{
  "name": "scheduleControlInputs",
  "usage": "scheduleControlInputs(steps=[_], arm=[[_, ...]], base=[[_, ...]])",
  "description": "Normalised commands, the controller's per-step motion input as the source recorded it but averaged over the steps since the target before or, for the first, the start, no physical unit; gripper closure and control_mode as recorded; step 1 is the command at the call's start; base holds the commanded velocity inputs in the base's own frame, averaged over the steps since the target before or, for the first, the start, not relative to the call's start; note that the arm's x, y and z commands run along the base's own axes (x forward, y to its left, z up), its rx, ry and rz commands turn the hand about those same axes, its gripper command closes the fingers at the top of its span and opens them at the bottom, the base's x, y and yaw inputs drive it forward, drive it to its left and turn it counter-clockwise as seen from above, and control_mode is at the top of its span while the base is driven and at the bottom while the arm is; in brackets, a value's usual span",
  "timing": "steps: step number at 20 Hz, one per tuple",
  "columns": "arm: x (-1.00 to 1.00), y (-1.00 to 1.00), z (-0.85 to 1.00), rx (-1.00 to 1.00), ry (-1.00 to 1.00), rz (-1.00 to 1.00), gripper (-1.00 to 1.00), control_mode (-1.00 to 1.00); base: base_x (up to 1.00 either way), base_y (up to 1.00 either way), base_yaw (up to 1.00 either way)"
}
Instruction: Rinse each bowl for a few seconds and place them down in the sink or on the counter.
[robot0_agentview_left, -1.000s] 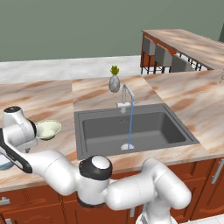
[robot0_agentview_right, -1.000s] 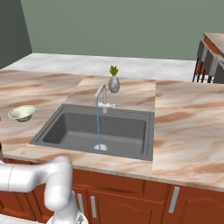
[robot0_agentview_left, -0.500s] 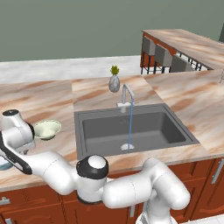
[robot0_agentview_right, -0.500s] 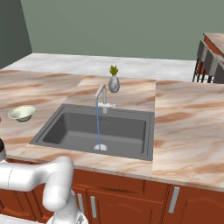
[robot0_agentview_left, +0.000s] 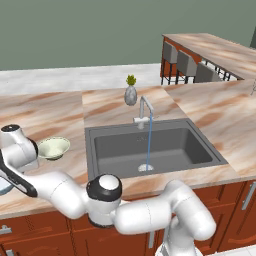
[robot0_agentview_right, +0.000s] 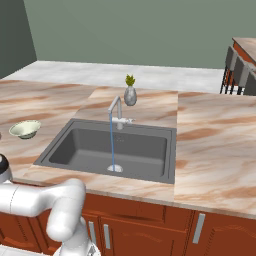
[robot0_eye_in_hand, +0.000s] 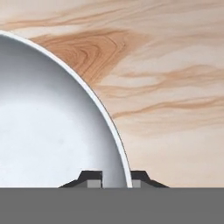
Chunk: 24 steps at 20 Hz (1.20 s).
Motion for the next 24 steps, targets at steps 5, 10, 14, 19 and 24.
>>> scheduleControlInputs(steps=[5,10,14,19,24], arm=[[-0.06,-0.01,0.07,0.0,0.01,-0.1,1.0,-1.0],[-0.16,-0.24,0.44,0.0,0.01,-0.16,1.0,-1.0],[-0.24,-0.39,0.63,0.0,0.0,-0.23,1.0,-1.0],[-0.19,-0.45,0.66,0.0,0.0,-0.27,1.0,-1.0],[-0.13,-0.45,0.58,-0.01,-0.02,-0.27,1.0,-1.0]], base=[[0.0,0.0,0.0],[0.0,0.0,0.0],[0.0,0.0,0.0],[0.0,0.0,0.0],[0.0,0.0,0.0]])
